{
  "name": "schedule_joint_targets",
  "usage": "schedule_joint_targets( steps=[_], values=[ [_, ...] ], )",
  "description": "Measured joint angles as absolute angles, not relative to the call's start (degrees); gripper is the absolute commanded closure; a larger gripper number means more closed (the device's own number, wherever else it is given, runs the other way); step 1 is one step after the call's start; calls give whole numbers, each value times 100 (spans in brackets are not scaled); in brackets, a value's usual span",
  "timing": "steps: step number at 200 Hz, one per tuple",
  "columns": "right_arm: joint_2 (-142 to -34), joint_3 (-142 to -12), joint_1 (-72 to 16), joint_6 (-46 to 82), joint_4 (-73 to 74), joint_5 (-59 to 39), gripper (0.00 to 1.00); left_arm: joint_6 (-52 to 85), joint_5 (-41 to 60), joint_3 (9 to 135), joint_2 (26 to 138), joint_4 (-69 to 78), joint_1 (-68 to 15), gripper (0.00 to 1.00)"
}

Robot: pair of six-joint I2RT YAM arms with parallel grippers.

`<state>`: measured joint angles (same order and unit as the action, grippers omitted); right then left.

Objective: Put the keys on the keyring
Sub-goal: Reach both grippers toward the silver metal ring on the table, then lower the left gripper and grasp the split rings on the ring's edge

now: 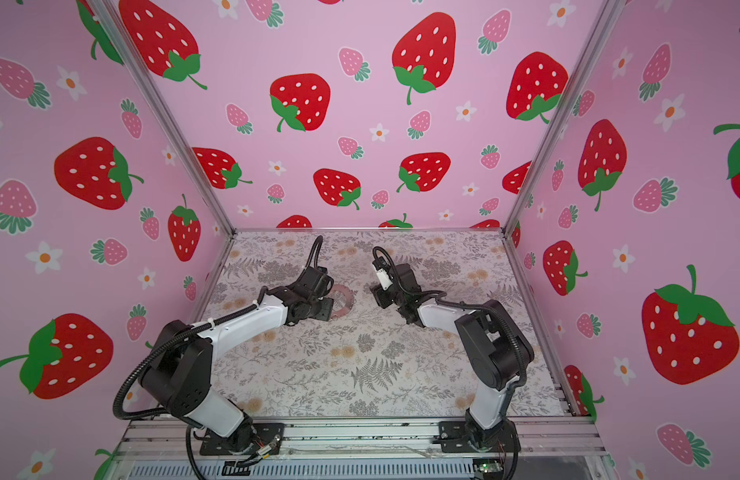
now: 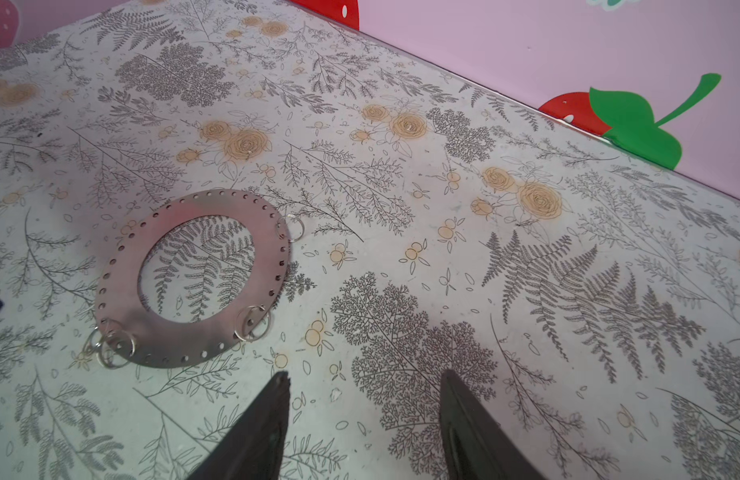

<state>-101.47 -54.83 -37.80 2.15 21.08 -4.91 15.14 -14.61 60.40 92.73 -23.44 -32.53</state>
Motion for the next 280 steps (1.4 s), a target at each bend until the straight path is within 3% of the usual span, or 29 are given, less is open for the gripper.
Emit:
schedule_joint_targets(
  steps=[116, 280],
  values=[
    [-10149, -5478, -3815, 340, 1802, -499, 47, 1804, -1907, 6676, 10506, -2731, -3592, 38],
    [-10151, -5478, -3815, 366, 1678, -499, 53, 1774, -2416, 6991, 10908, -3140, -3634, 48]
  ],
)
